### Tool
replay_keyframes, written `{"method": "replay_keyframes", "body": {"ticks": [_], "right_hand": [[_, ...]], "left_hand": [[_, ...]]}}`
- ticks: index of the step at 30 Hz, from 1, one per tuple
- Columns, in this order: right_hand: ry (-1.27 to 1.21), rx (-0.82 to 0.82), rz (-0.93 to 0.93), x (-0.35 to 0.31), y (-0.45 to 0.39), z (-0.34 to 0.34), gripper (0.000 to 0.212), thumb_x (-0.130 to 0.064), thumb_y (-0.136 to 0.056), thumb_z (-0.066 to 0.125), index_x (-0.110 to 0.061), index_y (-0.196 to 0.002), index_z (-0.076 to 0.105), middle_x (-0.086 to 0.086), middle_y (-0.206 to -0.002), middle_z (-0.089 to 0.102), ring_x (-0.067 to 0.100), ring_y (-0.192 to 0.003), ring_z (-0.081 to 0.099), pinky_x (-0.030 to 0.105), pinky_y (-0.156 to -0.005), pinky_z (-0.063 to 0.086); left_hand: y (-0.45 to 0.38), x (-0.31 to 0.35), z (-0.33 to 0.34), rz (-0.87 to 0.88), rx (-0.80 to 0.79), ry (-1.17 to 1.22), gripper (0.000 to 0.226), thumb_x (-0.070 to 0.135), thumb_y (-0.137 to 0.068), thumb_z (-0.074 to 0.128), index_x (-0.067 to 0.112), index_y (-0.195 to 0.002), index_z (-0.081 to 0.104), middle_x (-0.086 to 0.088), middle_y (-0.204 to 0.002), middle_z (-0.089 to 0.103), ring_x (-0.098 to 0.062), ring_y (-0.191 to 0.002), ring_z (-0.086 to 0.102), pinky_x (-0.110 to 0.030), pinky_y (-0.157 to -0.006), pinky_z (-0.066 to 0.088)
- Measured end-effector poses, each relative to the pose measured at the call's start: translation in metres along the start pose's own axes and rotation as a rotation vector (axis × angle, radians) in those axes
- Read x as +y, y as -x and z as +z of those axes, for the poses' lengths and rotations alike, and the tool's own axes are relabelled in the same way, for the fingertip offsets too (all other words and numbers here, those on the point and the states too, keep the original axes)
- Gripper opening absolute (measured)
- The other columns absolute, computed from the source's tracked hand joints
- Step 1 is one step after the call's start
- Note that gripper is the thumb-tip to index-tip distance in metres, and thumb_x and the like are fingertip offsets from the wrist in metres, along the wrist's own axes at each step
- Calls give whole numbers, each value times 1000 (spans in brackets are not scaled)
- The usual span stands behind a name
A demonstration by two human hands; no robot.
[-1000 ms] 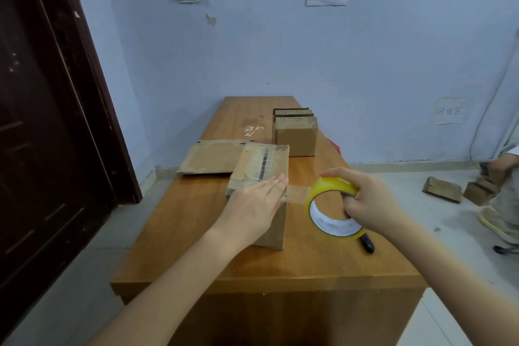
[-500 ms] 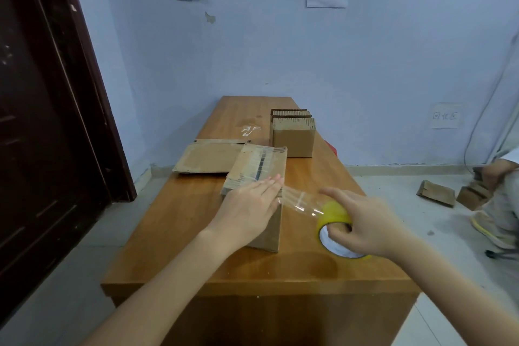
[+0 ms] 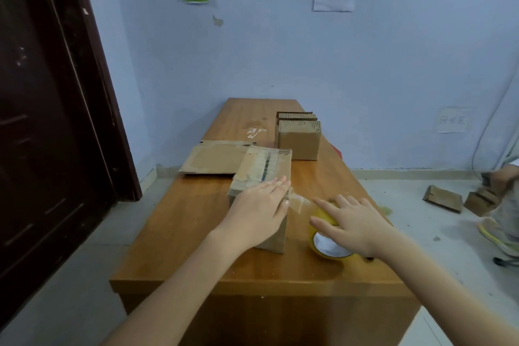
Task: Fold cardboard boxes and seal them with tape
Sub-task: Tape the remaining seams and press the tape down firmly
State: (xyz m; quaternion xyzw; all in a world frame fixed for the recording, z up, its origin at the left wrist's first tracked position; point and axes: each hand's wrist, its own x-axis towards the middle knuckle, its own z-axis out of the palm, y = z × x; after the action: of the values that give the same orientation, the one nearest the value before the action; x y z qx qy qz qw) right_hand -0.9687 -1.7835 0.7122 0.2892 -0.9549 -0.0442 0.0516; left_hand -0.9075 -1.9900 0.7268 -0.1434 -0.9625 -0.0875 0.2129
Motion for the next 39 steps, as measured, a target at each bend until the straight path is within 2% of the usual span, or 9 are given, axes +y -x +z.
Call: {"method": "replay_keyframes", "body": {"ticks": [2, 6, 10, 14, 18, 20, 29, 36, 39], "right_hand": [[-118, -31, 81, -5, 3, -9, 112, -85, -58, -24, -33, -152, 9, 2, -158, 19, 21, -144, 18, 40, -116, 15], [-366, 96, 40, -30, 5, -30, 62, -50, -100, 19, -21, -153, 8, -2, -161, 3, 11, -147, 1, 26, -116, 2], [-685, 140, 13, -72, -2, -23, 58, -44, -102, 17, -17, -153, 10, -2, -160, 5, 9, -147, -3, 25, -117, -3], [-711, 220, 218, -100, -12, 5, 79, -59, -90, -6, -14, -152, 15, 0, -160, 13, 12, -147, -2, 30, -118, -8], [-555, 357, 256, -107, -10, 15, 126, -72, -61, -39, -15, -149, 32, 3, -156, 26, 15, -148, 2, 26, -111, -20], [-457, 346, 249, -105, -8, 16, 130, -69, -59, -44, -15, -147, 35, 6, -156, 27, 16, -148, 2, 27, -110, -22], [-541, 367, 216, -108, -7, 5, 96, -59, -72, -13, -16, -154, 10, 1, -160, 8, 13, -147, -6, 28, -115, -14], [-393, 224, 117, -96, 5, -13, 78, -61, -93, 0, -17, -149, 32, 7, -159, 15, 18, -148, -2, 33, -116, -12], [-387, 303, 146, -74, 2, -43, 77, -53, -88, 0, -10, -111, 60, 11, -139, 48, 24, -137, 33, 39, -113, 19]], "left_hand": [[-1, 2, -4, -10, -30, 13, 51, 34, -102, 32, 21, -150, 21, 8, -157, 20, -4, -142, 19, -19, -113, 14], [-3, 4, -7, -18, -82, -11, 59, 33, -97, 42, 20, -151, 20, 6, -157, 20, -7, -143, 19, -24, -114, 18], [-3, 3, -8, -22, -68, -2, 61, 26, -94, 49, 19, -149, 26, 5, -155, 27, -8, -141, 25, -23, -115, 21], [-3, 4, -10, -41, -78, 34, 61, 20, -91, 51, 21, -148, 29, 7, -154, 29, -7, -140, 26, -24, -115, 23], [-2, 3, -12, -47, -81, 37, 65, 15, -89, 51, 24, -149, 27, 9, -154, 27, -6, -141, 25, -21, -112, 20], [-2, 4, -12, -47, -106, 32, 69, 11, -86, 51, 23, -150, 25, 9, -155, 25, -6, -141, 23, -21, -112, 20], [-2, 3, -16, -54, -115, 50, 72, 6, -84, 53, 25, -149, 27, 11, -154, 27, -6, -141, 25, -23, -113, 23], [-6, -7, -11, -45, -114, 46, 57, 22, -95, 51, 30, -147, 30, 15, -152, 28, -7, -139, 30, -24, -111, 26], [-8, -6, -15, -10, -129, -4, 57, 33, -95, 52, 27, -148, 31, 13, -152, 29, -9, -136, 35, -25, -107, 29]]}}
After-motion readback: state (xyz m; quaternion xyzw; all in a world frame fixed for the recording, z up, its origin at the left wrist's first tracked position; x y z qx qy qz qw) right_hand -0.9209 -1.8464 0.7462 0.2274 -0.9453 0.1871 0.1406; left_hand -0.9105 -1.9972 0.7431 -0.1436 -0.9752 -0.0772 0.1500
